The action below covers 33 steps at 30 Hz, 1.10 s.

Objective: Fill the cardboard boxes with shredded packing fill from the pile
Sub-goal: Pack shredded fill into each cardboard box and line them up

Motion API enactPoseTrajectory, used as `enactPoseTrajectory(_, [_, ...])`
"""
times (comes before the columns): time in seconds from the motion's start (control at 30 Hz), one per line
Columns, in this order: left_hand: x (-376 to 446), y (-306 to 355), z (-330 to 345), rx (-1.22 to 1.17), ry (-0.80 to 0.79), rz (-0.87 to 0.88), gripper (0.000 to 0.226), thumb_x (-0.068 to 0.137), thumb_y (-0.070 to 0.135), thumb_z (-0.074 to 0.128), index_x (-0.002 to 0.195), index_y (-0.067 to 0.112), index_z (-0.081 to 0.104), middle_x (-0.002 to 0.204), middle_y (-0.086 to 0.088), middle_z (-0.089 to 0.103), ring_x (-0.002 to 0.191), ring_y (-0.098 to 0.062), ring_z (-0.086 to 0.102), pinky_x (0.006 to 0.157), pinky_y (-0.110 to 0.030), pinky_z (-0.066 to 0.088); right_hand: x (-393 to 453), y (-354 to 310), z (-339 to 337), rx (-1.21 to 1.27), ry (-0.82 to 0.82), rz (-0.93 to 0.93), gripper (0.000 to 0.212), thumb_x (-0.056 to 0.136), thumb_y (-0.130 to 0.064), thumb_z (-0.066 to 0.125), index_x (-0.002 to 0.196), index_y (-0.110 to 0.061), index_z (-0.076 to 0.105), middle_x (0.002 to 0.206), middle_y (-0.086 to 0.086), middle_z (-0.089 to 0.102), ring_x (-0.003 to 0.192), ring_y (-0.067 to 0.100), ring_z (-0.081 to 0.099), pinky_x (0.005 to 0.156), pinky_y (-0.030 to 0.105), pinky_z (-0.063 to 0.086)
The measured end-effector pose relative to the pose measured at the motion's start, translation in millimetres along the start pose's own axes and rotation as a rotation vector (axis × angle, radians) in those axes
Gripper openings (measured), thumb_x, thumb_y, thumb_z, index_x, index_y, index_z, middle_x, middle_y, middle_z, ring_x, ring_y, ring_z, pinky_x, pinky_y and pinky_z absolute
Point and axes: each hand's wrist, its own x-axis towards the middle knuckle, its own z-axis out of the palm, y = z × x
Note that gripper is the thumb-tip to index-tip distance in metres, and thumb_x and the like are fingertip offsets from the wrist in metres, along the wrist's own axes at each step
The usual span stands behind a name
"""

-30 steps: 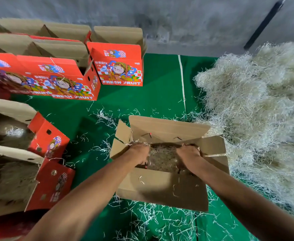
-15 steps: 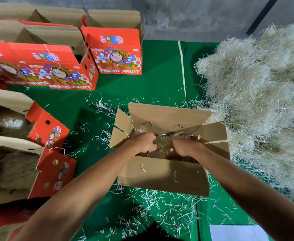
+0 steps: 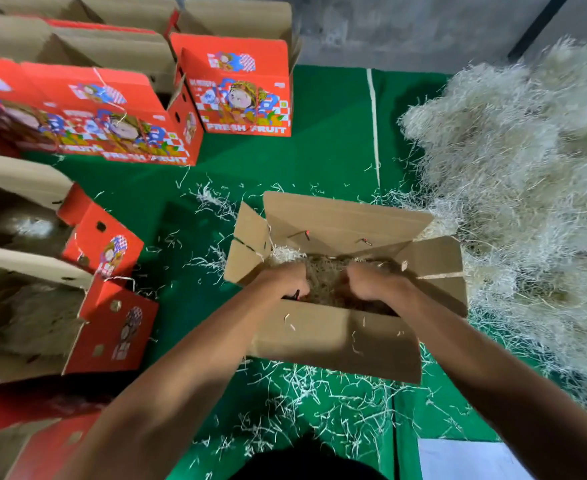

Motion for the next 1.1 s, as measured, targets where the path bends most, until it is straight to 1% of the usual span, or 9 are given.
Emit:
enactPoseTrajectory(0.1, [1,3,-8,0.006,0.135,-0.059,0.018,0.091,0.012,0.055,0.104,0.005,0.064,0.103,-0.012,0.067,0.097,-0.03,0.066,0.081,-0.032,0.05,7,-9,-12,-0.09,0.157,0.01,0.022,0.094,-0.021,0.06,0.115,-0.021,0.068,0.12,0.01,0.068,0.108,0.03,0.065,0.091,0.036,0.051])
enactPoseTrajectory(0.2, [6,6,1,0.011,-0.003,-0.087,0.04,0.093,0.006,0.052,0.133,0.0,0.053,0.128,-0.019,0.06,0.116,-0.033,0.06,0.093,-0.037,0.052,16,-15,1,-0.227,-0.112,-0.043,0.054,0.095,-0.03,0.064,0.145,-0.019,0.047,0.153,0.011,0.042,0.139,0.032,0.043,0.114,0.043,0.037])
enactPoseTrajectory(0.3, [9,8,2,0.012,-0.093,-0.079,0.033,0.1,0.004,0.045,0.131,-0.004,0.053,0.13,-0.018,0.059,0.115,-0.028,0.06,0.091,-0.035,0.049,20,-9,10,-0.218,-0.189,-0.084,0.071,0.091,-0.029,0.069,0.153,-0.022,0.035,0.161,0.009,0.028,0.146,0.032,0.031,0.118,0.043,0.029])
enactPoseTrajectory(0.43, [12,6,1,-0.016,-0.095,-0.1,0.012,0.099,0.008,0.051,0.104,0.002,0.061,0.086,-0.011,0.058,0.074,-0.02,0.054,0.071,-0.032,0.047,16,-9,4,-0.163,-0.205,-0.1,0.067,0.088,-0.031,0.074,0.148,-0.024,0.045,0.155,0.006,0.039,0.138,0.029,0.043,0.114,0.041,0.036])
enactPoseTrajectory(0.57, [13,0,6,-0.171,0.214,-0.143,0.029,0.092,0.018,0.06,0.118,0.007,0.063,0.118,-0.01,0.065,0.105,-0.027,0.063,0.088,-0.032,0.051,8,-8,-6,0.01,0.064,-0.051,0.03,0.094,-0.014,0.058,0.124,-0.019,0.063,0.127,0.008,0.065,0.11,0.026,0.064,0.097,0.041,0.051])
enactPoseTrajectory(0.67, [13,4,3,-0.228,0.334,-0.182,0.027,0.09,0.024,0.065,0.11,0.007,0.065,0.118,-0.011,0.067,0.106,-0.027,0.065,0.088,-0.032,0.052,1,-8,-20,-0.071,0.245,0.001,0.015,0.094,-0.017,0.054,0.102,-0.013,0.066,0.1,0.008,0.067,0.093,0.026,0.067,0.082,0.038,0.057])
enactPoseTrajectory(0.87, [22,1,7,-0.205,-0.079,-0.179,0.021,0.1,0.017,0.044,0.104,0.007,0.062,0.094,-0.008,0.06,0.075,-0.018,0.056,0.06,-0.029,0.045,3,4,-5,0.014,-0.396,0.252,0.033,0.096,-0.023,0.052,0.119,-0.004,0.064,0.117,0.021,0.065,0.09,0.024,0.061,0.075,0.033,0.052])
enactPoseTrajectory(1.03, [33,-1,16,-0.375,-0.219,-0.212,0.033,0.102,0.016,0.045,0.129,0.001,0.055,0.105,-0.009,0.058,0.1,-0.021,0.055,0.095,-0.033,0.049,20,3,16,-0.16,-0.294,0.158,0.032,0.087,-0.031,0.066,0.112,-0.012,0.071,0.119,0.009,0.07,0.103,0.025,0.066,0.086,0.031,0.051])
enactPoseTrajectory(1.1, [34,-3,12,-0.348,-0.236,-0.216,0.037,0.102,0.01,0.044,0.138,0.001,0.045,0.1,-0.008,0.05,0.095,-0.021,0.051,0.088,-0.03,0.044,21,4,18,-0.161,-0.239,0.165,0.03,0.087,-0.028,0.065,0.111,-0.012,0.07,0.117,0.01,0.069,0.103,0.025,0.065,0.086,0.031,0.051])
